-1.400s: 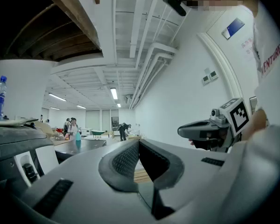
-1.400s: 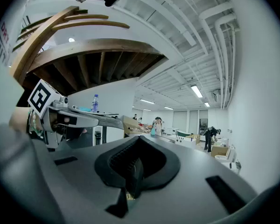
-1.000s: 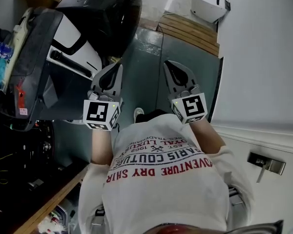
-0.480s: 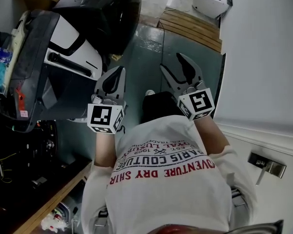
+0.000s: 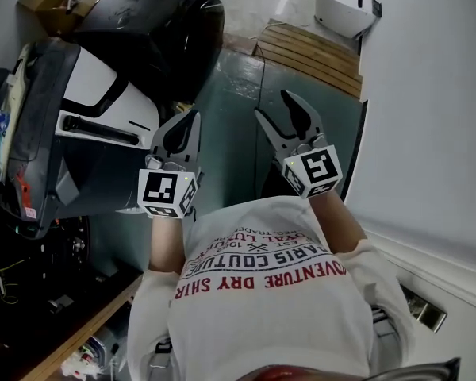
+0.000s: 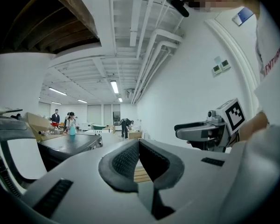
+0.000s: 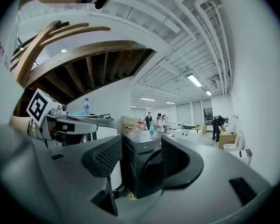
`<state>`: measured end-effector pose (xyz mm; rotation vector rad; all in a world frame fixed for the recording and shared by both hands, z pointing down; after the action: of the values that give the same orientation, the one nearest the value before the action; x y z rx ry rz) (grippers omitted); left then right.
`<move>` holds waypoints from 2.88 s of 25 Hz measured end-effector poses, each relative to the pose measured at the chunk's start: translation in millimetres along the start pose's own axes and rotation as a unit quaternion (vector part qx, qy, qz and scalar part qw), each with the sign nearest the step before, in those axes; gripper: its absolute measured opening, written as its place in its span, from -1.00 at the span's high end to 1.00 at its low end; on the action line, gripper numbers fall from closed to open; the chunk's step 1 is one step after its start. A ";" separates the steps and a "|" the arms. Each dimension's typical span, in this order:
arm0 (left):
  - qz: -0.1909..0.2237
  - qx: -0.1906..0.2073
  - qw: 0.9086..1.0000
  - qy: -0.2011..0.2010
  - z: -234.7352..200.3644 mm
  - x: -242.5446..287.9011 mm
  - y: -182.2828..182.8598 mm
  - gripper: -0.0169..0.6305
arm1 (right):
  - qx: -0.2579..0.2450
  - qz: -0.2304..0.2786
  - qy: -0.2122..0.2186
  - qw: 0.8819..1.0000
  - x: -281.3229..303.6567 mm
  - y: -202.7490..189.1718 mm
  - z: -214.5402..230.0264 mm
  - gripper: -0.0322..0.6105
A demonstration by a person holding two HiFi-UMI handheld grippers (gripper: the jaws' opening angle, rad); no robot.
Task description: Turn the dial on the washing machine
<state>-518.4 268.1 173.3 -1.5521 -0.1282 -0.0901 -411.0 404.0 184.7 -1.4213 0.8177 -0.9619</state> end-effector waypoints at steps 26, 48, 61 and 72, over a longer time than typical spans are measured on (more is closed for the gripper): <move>-0.054 -0.065 0.989 0.122 -62.7 351.9 16.2 0.90 | -0.027 -0.064 0.144 0.987 251.7 -1.0 315.1 0.10; -0.047 -0.137 0.972 0.183 -396.4 508.7 -69.8 0.90 | -0.133 -0.181 0.234 0.946 678.5 -85.2 309.2 0.05; -0.094 -0.185 0.950 0.235 -399.1 517.5 -141.4 0.90 | -0.237 -0.200 0.262 0.914 773.6 -175.8 300.3 -0.05; -0.081 -0.187 0.922 0.329 -383.2 530.6 -160.6 0.90 | -0.264 -0.184 0.287 0.902 798.4 -193.9 298.1 -0.04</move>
<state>-5.7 -105.4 400.7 -1.8068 0.3119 -0.7990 181.5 -177.9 457.2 -1.8249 1.3481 -1.5770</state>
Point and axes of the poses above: the fingertips, and each gripper's own axes: x forward along the fingers, z to its right, y out of its top, the point moved 3 cm from there along -x, backward along the fingers, and after that the axes turned 4 degrees about -y, right-handed, at the moved point
